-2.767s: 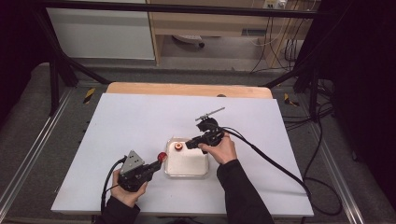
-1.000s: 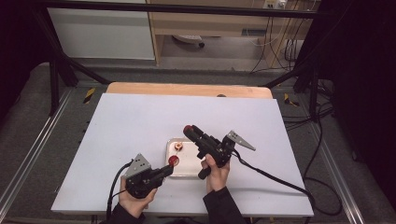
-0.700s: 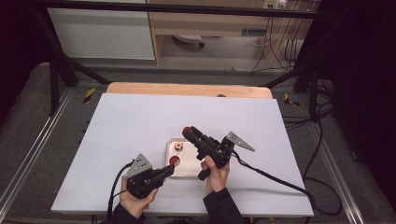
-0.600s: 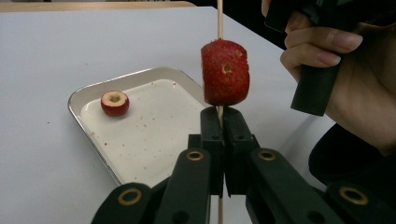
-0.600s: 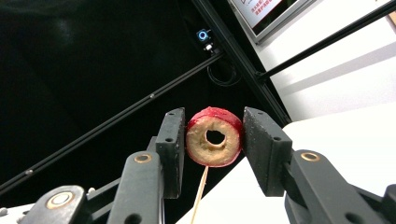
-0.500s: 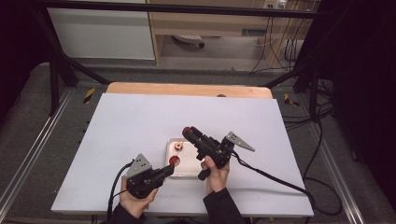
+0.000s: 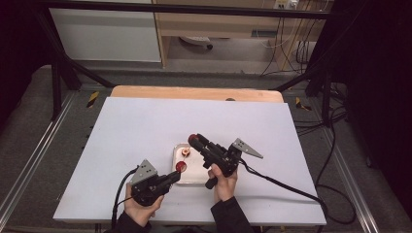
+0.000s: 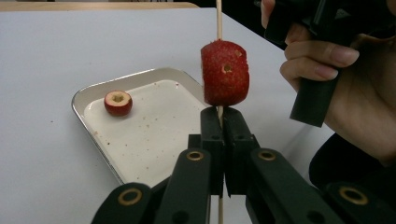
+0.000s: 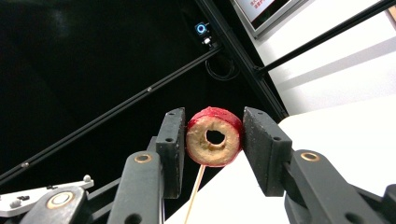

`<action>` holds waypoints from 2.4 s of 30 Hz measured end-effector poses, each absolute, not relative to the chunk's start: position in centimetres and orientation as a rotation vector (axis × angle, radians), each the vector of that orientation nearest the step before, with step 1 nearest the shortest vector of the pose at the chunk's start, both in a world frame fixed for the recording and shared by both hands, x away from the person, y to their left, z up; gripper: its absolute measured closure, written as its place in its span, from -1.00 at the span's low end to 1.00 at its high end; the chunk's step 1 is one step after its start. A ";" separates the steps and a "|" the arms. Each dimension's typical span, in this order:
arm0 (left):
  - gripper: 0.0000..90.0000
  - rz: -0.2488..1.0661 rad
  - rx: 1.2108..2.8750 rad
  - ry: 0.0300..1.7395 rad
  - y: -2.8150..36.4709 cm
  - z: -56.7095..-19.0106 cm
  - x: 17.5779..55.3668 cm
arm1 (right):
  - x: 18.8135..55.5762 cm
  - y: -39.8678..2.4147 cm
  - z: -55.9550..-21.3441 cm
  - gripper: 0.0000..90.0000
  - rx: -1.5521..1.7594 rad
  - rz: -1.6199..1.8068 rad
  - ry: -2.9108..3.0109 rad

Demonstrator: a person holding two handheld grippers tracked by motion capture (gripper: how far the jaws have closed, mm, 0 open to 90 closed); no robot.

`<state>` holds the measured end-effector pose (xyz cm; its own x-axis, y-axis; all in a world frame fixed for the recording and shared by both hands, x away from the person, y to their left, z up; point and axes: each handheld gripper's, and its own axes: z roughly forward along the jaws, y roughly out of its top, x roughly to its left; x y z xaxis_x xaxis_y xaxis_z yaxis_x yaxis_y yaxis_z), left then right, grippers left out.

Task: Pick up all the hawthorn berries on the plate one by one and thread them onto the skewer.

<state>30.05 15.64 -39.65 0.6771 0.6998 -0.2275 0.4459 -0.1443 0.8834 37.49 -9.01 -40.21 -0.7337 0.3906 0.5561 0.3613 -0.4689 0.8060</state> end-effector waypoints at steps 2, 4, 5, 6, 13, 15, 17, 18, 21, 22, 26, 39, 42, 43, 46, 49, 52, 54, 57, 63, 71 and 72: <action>0.96 0.290 1.784 0.921 15.6 -39.7 30.0 | 37.4 -8.9 -40.4 0.35 1.145 2.420 1.614; 0.96 0.292 1.782 0.929 15.6 -39.7 30.0 | 37.3 -8.8 -40.5 0.35 1.142 2.418 1.619; 0.96 0.292 1.781 0.931 15.6 -39.7 30.0 | 37.3 -8.8 -40.6 0.35 1.143 2.418 1.619; 0.96 0.293 1.775 0.932 15.6 -39.7 30.0 | 37.2 -8.7 -40.7 0.35 1.142 2.420 1.622; 0.97 0.296 1.771 0.944 15.3 -39.7 30.0 | 36.8 -8.2 -41.4 0.36 1.162 2.426 1.633; 0.97 0.296 1.773 0.946 15.3 -39.8 30.0 | 36.7 -8.1 -41.6 0.36 1.167 2.430 1.637; 0.97 0.297 1.775 0.950 15.4 -39.9 30.0 | 36.5 -8.0 -41.8 0.36 1.180 2.426 1.645; 0.97 0.297 1.778 0.951 15.3 -39.9 30.0 | 36.5 -7.9 -41.8 0.36 1.184 2.426 1.653; 0.97 0.300 1.779 0.951 15.3 -40.0 30.1 | 36.3 -7.8 -42.1 0.36 1.192 2.414 1.680; 0.97 0.302 1.782 0.951 15.3 -40.0 30.1 | 36.2 -7.8 -42.1 0.36 1.196 2.412 1.688; 0.97 0.301 1.778 0.961 15.5 -40.0 30.5 | 35.6 -7.1 -42.9 0.36 1.194 2.383 1.758; 0.96 0.347 1.826 0.924 16.5 -40.6 31.1 | 36.3 -8.1 -41.4 -0.24 1.188 2.163 1.876; 0.96 0.352 1.834 0.918 17.1 -40.7 31.4 | 36.8 -9.1 -41.1 -0.50 1.181 1.987 1.980; 0.96 0.358 1.835 0.918 17.3 -40.7 31.4 | 36.8 -9.1 -41.1 -0.50 1.181 1.987 1.980; 0.96 0.360 1.839 0.922 17.9 -40.9 31.7 | 37.4 -10.1 -41.5 -0.66 1.186 1.818 2.118; 0.96 0.356 1.844 0.920 18.6 -41.2 32.1 | 37.6 -10.4 -41.8 -0.72 1.174 1.710 2.216; 0.96 0.369 1.854 0.923 19.4 -41.5 32.5 | 37.7 -10.7 -42.2 -0.78 1.133 1.535 2.335; 0.96 0.369 1.858 0.933 19.9 -41.7 32.8 | 37.8 -10.7 -42.3 -0.80 1.112 1.448 2.394; 0.96 0.379 1.871 0.937 20.7 -41.8 32.9 | 38.1 -10.9 -42.2 -0.80 1.093 1.361 2.443; 0.96 0.409 1.914 0.938 21.8 -42.0 33.1 | 39.0 -10.2 -41.0 -0.83 1.039 1.193 2.521; 0.96 0.424 1.945 0.930 22.6 -42.0 33.1 | 41.2 -7.9 -39.4 -0.79 1.005 1.101 2.589; 0.96 0.425 1.951 0.931 22.6 -42.0 33.1 | 41.5 -7.6 -39.3 -0.77 1.005 1.099 2.598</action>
<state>33.12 22.63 -42.05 0.6567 0.7509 -0.0691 0.4397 -0.3068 0.8441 41.47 -7.56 -39.25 -0.7651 0.6331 0.1177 0.5255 0.5081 0.6824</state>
